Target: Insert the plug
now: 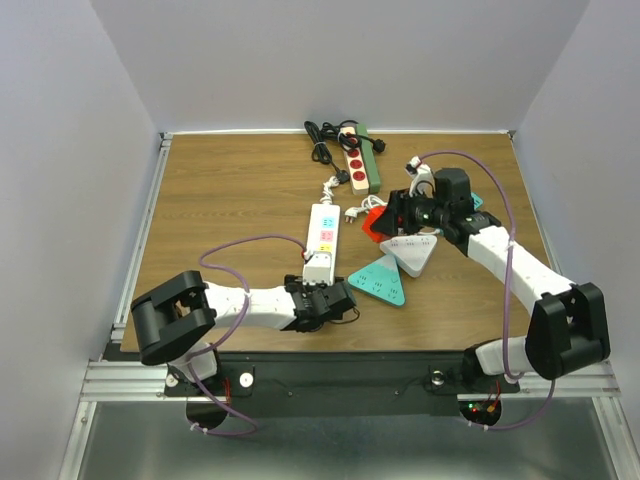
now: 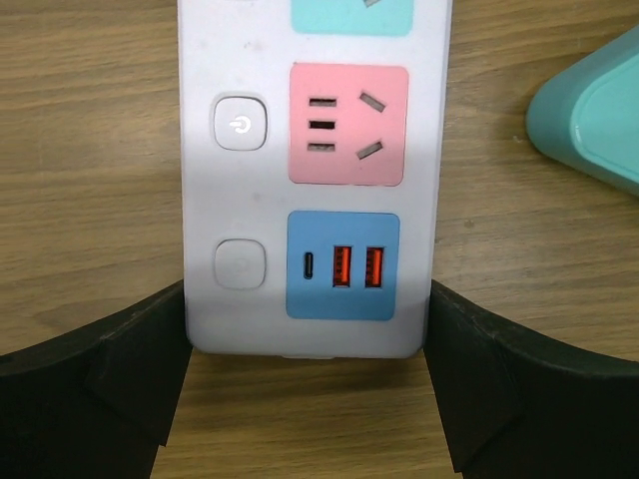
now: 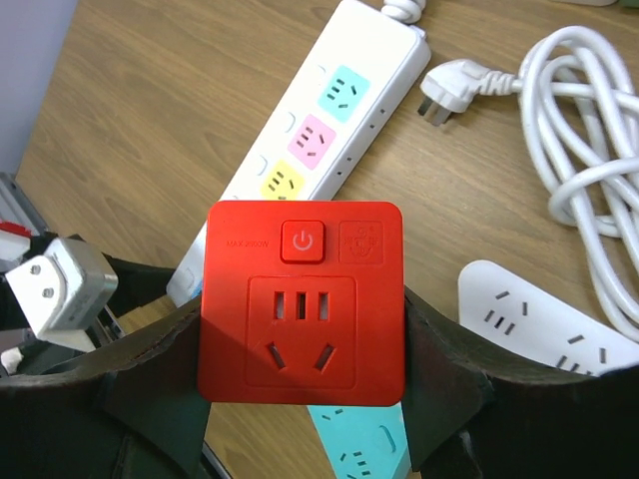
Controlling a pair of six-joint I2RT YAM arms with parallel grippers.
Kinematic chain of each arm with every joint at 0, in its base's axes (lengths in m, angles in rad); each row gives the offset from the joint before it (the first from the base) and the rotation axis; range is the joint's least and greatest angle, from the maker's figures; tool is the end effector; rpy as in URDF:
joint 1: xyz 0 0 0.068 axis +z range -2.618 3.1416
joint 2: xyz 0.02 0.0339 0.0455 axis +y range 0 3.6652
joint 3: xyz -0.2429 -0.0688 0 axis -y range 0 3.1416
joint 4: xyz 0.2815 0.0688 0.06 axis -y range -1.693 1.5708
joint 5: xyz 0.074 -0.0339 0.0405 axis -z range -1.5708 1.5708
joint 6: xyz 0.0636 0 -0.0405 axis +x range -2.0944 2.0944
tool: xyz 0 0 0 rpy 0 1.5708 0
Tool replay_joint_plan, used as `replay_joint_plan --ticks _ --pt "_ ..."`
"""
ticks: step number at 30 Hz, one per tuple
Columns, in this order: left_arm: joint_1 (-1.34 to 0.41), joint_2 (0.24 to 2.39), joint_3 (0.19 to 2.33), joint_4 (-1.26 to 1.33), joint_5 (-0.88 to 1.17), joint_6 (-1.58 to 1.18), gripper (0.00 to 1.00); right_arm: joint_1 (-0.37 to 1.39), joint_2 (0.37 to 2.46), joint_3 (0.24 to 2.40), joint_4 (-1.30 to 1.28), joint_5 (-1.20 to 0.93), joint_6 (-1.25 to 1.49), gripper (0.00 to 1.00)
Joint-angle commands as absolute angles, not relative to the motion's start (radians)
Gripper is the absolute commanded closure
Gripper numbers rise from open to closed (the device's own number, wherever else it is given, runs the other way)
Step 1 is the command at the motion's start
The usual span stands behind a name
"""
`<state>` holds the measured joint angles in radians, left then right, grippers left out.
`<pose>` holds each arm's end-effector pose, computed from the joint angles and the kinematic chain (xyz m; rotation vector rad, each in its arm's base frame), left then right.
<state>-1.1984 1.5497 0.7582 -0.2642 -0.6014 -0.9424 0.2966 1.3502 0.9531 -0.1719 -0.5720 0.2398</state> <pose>0.1491 -0.2828 0.0882 0.1106 2.3773 -0.1953 0.3314 0.1373 0.2283 -0.4071 2.1395 0.9216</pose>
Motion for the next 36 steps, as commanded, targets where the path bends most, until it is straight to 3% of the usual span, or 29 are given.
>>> replay_joint_plan --ticks 1,17,25,30,36 --pt "-1.174 1.508 0.692 -0.391 -0.61 -1.005 0.01 0.34 1.37 0.996 -0.118 -0.583 0.207 1.0" --pt "-1.015 1.269 0.595 -0.327 -0.609 -0.92 0.01 0.48 1.549 1.138 -0.117 -0.574 0.12 1.0" --pt "-0.973 0.967 0.539 -0.282 -0.519 -0.894 0.01 0.561 1.698 1.273 -0.115 -0.529 0.037 1.0" --pt "-0.77 0.744 0.505 -0.232 -0.462 -0.793 0.01 0.589 1.779 1.336 -0.117 -0.517 0.011 1.0" --pt "-0.518 0.808 0.52 -0.103 -0.272 -0.609 0.01 0.633 1.802 1.355 -0.103 -0.509 -0.101 1.0"
